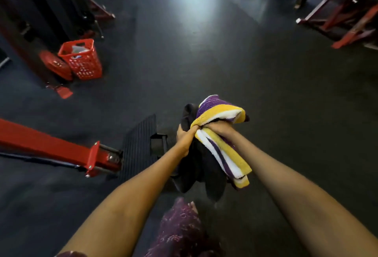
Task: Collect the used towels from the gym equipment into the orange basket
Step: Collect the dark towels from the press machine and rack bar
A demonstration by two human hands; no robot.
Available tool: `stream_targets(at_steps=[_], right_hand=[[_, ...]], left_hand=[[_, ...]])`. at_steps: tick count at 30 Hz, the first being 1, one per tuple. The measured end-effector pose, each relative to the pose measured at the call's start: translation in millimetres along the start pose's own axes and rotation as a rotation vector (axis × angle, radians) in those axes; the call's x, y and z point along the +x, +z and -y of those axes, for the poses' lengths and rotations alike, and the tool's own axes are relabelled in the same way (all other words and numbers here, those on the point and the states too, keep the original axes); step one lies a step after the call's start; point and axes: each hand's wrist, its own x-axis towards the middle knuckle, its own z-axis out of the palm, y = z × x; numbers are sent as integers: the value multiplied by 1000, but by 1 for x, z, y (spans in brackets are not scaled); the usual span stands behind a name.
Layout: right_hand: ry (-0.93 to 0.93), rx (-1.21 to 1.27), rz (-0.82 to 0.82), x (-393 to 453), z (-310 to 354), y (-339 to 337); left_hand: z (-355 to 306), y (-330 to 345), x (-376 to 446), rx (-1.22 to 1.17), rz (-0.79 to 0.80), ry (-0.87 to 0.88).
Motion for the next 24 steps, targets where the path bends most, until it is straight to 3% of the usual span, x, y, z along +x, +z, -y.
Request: stream_targets(at_steps=[3,6,9,13,16,18,20,22,24], right_hand=[[35,-167,95,35,4,-45],[63,-236,-49,95,11,-99],[51,-27,-206,155,15,-134],[183,275,-381,221,31,-160],[248,285,-505,270,41,-180],[131,155,-605,296,43,-193],[-133,44,-570,324,45,-205],[-344,-16,-395,362,51,-218],[-422,-39,-206,393,58,-223]], left_hand=[[-3,41,33,-27,44,-60],[-16,83,83,2,103,-75],[-37,114,125,51,149,-71],[-73,149,177,30,171,-69],[-94,168,224,40,151,-94],[-103,177,251,38,141,-108],[-109,181,276,36,130,-123],[-112,191,308,36,102,-126],[-118,204,335,-5,39,-130]])
